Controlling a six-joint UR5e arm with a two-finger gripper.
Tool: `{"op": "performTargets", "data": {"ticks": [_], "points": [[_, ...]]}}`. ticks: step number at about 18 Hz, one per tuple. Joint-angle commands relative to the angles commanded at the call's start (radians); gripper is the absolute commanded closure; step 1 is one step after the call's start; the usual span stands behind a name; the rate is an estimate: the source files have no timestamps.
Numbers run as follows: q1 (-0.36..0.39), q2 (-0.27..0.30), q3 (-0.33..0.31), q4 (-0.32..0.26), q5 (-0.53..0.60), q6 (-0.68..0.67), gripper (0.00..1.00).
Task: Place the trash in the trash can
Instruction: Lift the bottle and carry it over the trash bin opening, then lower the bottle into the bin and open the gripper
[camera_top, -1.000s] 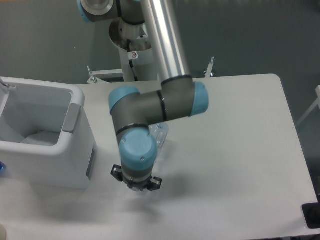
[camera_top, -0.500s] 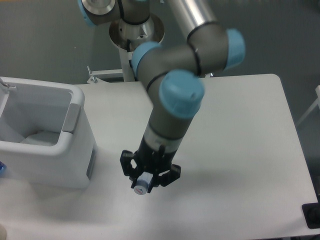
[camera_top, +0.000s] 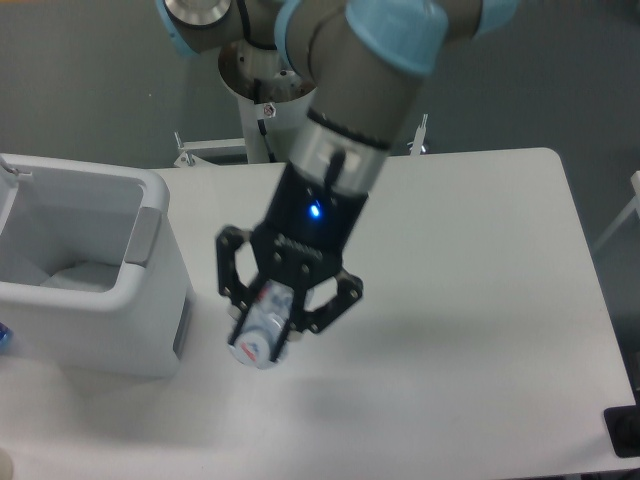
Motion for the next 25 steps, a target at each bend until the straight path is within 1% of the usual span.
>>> {"op": "performTargets", "data": {"ticks": [8, 11, 13, 16, 17, 19, 20, 21, 22, 23, 25], "points": [[-0.130, 0.086, -0.009, 0.003, -0.012, -0.002, 0.88], [-0.179, 0.098, -0.012, 0.024, -0.014, -0.003, 0.88], [-0.195, 0.106, -0.020, 0.028, -0.012, -0.003, 0.87], [-0.218, 0.108, -0.040, 0.032, -0.014, -0.002, 0.83], [-0.225, 0.108, -0.044, 0.032, -0.012, -0.002, 0.75], [-0.244, 0.106, -0.055, 0.032, -0.014, -0.011, 0.55], [-0.250, 0.108, -0.058, 0.032, -0.014, -0.027, 0.51], [-0.250, 0.106, -0.061, 0.032, -0.014, -0.037, 0.41], [-0.250, 0.106, -0.061, 0.032, -0.014, -0.037, 0.33], [-0.252, 0.108, -0.063, 0.032, -0.012, -0.037, 0.22], [-0.252, 0.109, -0.063, 0.031, -0.012, -0.038, 0.10]]}}
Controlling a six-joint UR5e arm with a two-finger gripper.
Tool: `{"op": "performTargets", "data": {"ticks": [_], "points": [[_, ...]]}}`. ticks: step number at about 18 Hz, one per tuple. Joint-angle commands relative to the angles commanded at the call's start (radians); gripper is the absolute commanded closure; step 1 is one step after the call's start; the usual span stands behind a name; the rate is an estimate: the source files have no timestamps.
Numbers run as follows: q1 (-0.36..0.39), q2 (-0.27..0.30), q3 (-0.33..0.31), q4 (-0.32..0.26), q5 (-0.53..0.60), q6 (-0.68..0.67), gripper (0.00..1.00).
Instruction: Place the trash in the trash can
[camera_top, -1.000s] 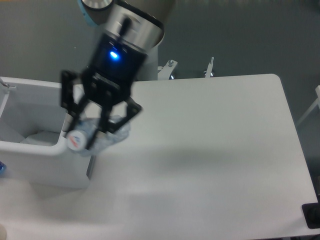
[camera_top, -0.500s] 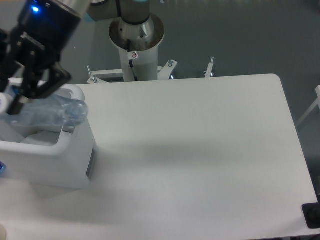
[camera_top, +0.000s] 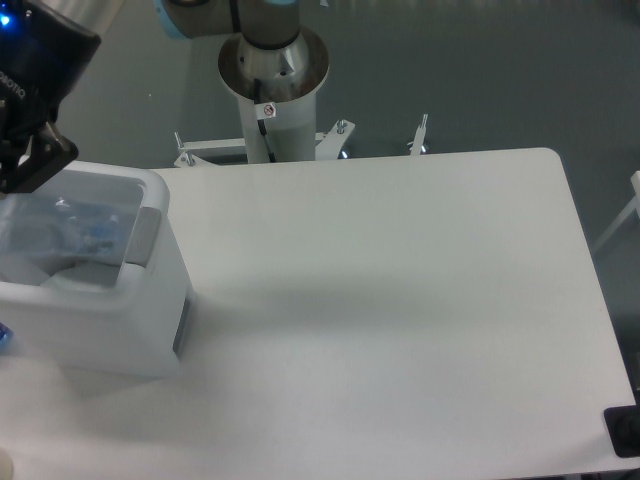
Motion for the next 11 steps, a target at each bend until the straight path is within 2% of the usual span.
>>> {"op": "performTargets", "data": {"ticks": [1, 6, 11], "points": [[0.000, -0.002, -0.002, 0.000, 0.000, 0.000, 0.06], [0.027, -0.006, -0.021, 0.000, 0.002, 0.002, 0.00], [0.188, -0.006, -0.072, 0.000, 0.002, 0.012, 0.00]]}}
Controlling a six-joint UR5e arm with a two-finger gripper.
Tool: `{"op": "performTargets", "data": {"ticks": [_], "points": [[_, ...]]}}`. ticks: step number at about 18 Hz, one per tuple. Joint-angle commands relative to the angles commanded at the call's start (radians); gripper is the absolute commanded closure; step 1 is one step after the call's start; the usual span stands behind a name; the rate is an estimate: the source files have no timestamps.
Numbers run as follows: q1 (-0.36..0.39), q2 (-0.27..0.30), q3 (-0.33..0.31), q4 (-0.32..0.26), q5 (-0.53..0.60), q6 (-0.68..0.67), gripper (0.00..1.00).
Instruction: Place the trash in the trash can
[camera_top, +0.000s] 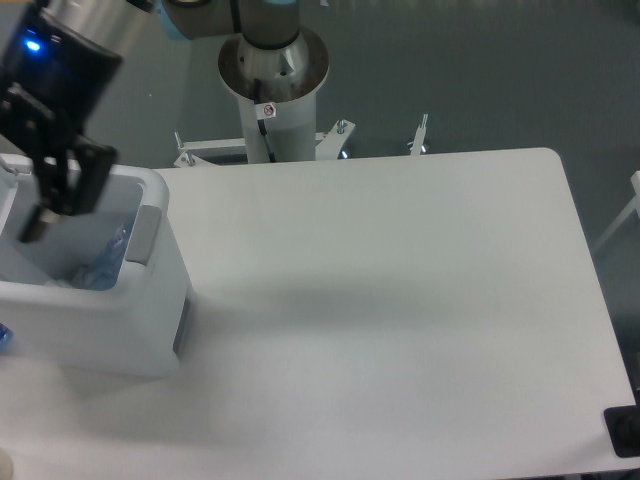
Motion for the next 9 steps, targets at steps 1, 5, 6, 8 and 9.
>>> {"op": "performTargets", "data": {"ticks": [1, 5, 6, 8, 9], "points": [[0.038, -0.003, -0.005, 0.000, 0.000, 0.002, 0.00], [0.184, -0.047, -0.018, 0.000, 0.006, 0.043, 0.00], [0.215, -0.061, -0.023, 0.000, 0.008, 0.066, 0.00], [0.278, -0.087, -0.058, -0.002, 0.021, 0.115, 0.00], [0.307, -0.092, -0.080, -0.002, 0.034, 0.156, 0.00]]}}
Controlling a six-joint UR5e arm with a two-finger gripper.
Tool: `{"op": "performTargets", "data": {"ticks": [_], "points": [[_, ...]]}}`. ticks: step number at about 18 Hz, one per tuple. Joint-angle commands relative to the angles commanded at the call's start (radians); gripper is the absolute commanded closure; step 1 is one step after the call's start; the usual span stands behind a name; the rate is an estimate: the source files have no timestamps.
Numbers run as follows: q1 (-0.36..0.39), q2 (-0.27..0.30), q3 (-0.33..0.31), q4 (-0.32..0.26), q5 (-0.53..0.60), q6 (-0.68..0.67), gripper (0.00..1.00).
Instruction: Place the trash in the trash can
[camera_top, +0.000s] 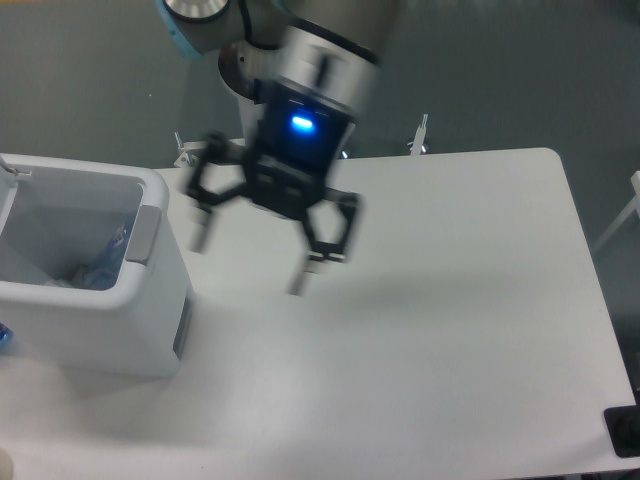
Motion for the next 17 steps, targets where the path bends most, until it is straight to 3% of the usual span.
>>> {"op": "performTargets", "data": {"ticks": [6, 13, 17], "points": [[0.123, -0.008, -0.092, 0.000, 0.175, 0.244, 0.00], [0.111, -0.038, -0.103, -0.002, 0.610, 0.430, 0.00], [0.102, -0.037, -0.109, -0.012, 0.640, 0.527, 0.00]]}}
